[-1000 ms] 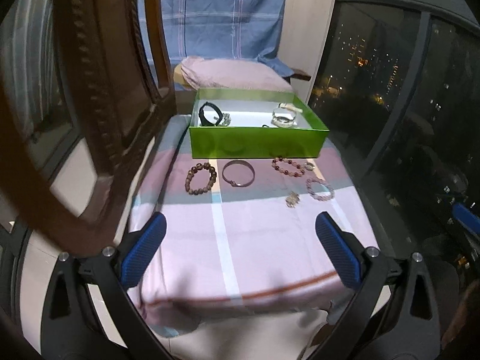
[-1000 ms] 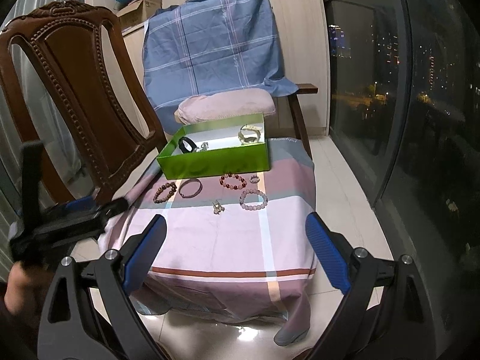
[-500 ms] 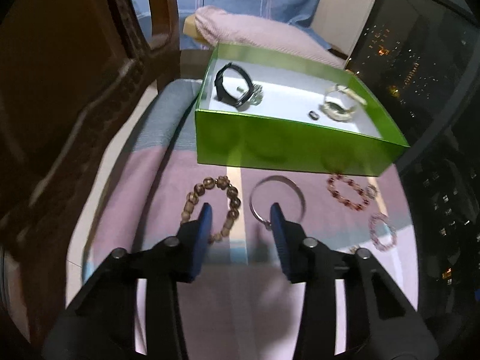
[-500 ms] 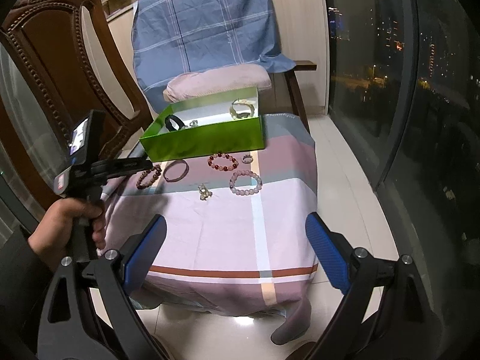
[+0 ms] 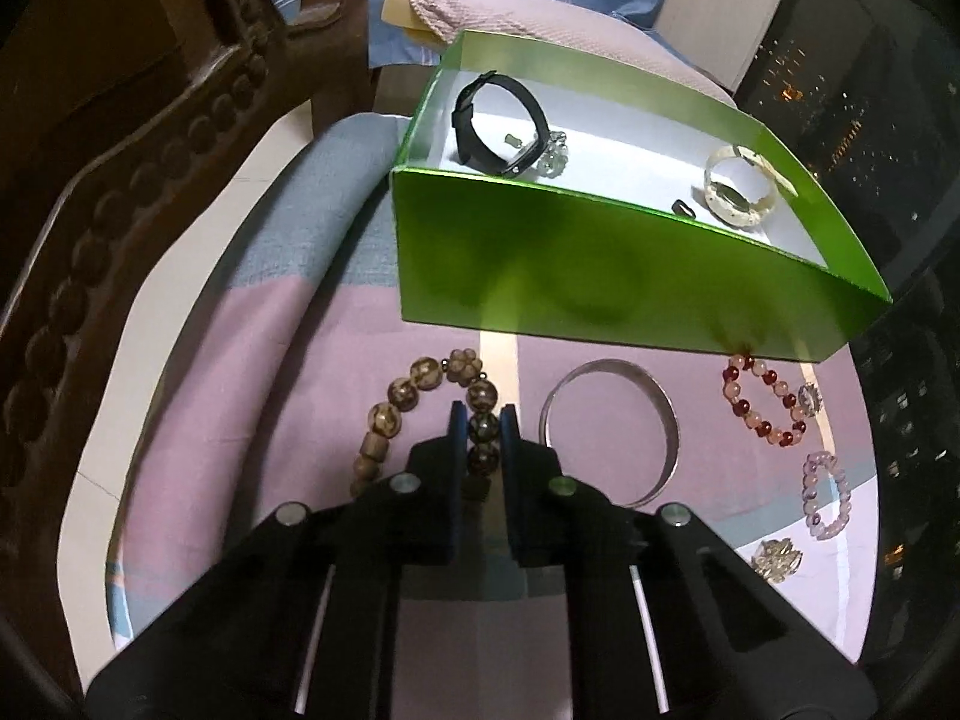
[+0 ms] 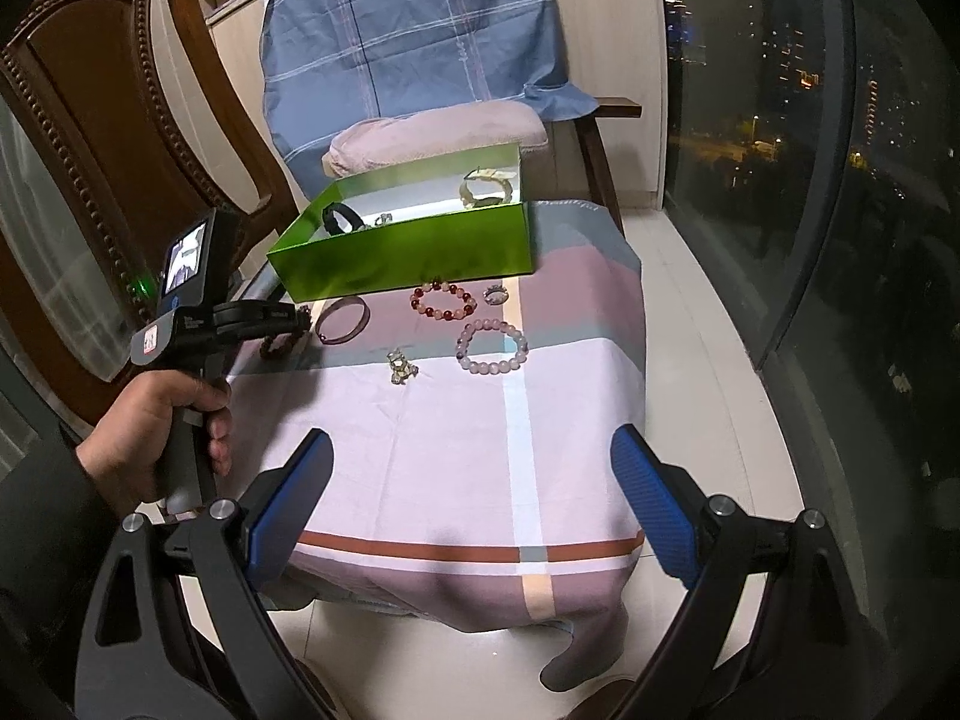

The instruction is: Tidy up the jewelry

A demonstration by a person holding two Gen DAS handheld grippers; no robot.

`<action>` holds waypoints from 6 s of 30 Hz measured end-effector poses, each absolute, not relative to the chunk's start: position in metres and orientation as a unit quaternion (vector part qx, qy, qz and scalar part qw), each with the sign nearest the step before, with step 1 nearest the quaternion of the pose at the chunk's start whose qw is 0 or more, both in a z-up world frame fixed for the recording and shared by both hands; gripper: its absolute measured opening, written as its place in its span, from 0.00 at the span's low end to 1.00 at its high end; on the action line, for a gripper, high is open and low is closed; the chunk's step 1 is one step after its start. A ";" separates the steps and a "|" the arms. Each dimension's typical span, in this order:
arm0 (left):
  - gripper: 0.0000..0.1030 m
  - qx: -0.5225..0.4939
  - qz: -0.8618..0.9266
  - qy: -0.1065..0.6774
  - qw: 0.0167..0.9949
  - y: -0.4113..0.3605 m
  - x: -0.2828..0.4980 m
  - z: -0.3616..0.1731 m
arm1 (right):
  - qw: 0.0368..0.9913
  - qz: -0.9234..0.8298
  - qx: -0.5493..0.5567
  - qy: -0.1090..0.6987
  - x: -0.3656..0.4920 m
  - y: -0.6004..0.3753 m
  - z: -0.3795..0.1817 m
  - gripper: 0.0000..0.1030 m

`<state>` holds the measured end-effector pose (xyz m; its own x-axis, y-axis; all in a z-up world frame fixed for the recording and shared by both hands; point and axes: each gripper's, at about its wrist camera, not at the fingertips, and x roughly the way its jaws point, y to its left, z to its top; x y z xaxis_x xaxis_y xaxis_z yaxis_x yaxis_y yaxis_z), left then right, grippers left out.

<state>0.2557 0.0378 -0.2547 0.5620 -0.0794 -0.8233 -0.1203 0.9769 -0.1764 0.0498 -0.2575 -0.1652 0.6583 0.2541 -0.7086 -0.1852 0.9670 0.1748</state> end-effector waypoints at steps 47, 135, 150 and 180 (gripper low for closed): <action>0.11 -0.102 -0.101 0.314 0.939 -0.002 0.037 -0.088 | 0.925 0.168 0.076 0.332 0.028 -0.259 -0.086 0.08; 0.96 -0.101 -0.015 0.293 0.951 0.027 0.030 -0.089 | 0.954 0.114 0.062 0.271 0.035 -0.293 -0.065 0.85; 0.96 -0.078 -0.026 0.308 0.948 -0.010 -0.008 -0.092 | 0.940 0.126 0.050 0.312 -0.001 -0.274 -0.076 0.85; 0.96 -0.051 -0.043 0.355 0.932 -0.034 0.031 -0.123 | 0.932 0.119 0.068 0.335 0.020 -0.284 -0.100 0.85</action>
